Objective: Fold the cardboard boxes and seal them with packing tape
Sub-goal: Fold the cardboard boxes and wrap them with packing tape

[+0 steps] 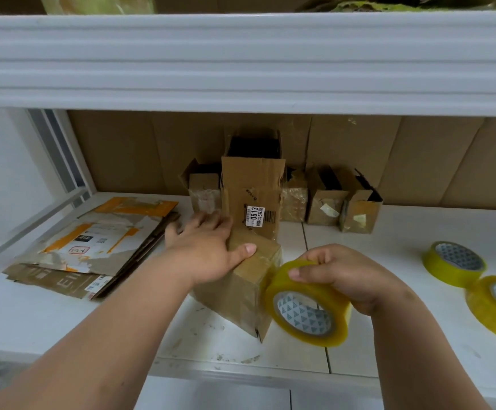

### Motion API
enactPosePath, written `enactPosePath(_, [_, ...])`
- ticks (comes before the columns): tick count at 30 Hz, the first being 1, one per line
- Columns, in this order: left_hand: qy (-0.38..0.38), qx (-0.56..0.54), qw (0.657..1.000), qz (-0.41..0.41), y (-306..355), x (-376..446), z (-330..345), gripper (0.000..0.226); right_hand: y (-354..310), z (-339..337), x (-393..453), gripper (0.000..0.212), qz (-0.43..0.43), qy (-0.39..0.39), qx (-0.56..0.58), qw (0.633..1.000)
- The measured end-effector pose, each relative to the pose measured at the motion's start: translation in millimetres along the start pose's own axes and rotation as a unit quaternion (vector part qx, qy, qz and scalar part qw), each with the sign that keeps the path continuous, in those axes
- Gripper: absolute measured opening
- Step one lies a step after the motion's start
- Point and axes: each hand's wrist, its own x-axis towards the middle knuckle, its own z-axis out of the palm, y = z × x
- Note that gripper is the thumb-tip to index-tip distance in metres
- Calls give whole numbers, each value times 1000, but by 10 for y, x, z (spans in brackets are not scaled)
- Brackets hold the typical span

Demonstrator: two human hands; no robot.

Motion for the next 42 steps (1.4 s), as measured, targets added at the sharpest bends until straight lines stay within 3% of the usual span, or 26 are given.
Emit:
enactPosePath(2, [75, -10, 996, 41, 126, -75, 73, 70, 39, 17, 9, 25, -11, -2, 26, 1000])
enactPosePath(3, [93, -12, 994, 57, 186, -117, 118, 71, 52, 27, 11, 25, -19, -3, 32, 999])
enactPosePath(7, [64, -30, 996, 61, 236, -234, 192, 101, 122, 30, -21, 39, -57, -21, 59, 996])
enactPosePath(11, [33, -102, 990, 91, 73, -268, 47, 87, 224, 70, -80, 53, -88, -103, 155, 978])
enactPosePath(14, [21, -155, 981, 111, -33, -300, -13, 76, 309, 217, -75, 62, -94, -118, 199, 968])
enactPosePath(19, [116, -69, 987, 93, -19, -334, 101, 62, 482, 424, -109, 57, -114, -127, 248, 954])
enactPosePath(23, [144, -88, 980, 107, -53, -413, 197, 56, 601, 497, -161, 48, -146, -164, 241, 945])
enactPosePath(35, [119, -69, 986, 95, -171, -523, 214, 55, 780, 883, -312, 37, -135, -84, 235, 959])
enactPosePath(38, [109, -62, 988, 88, -155, -529, 211, 55, 896, 964, -387, 45, -118, -45, 231, 965])
enactPosePath(42, [144, -178, 972, 56, -87, -557, 310, 57, 836, 1020, -417, 36, -118, -41, 203, 971])
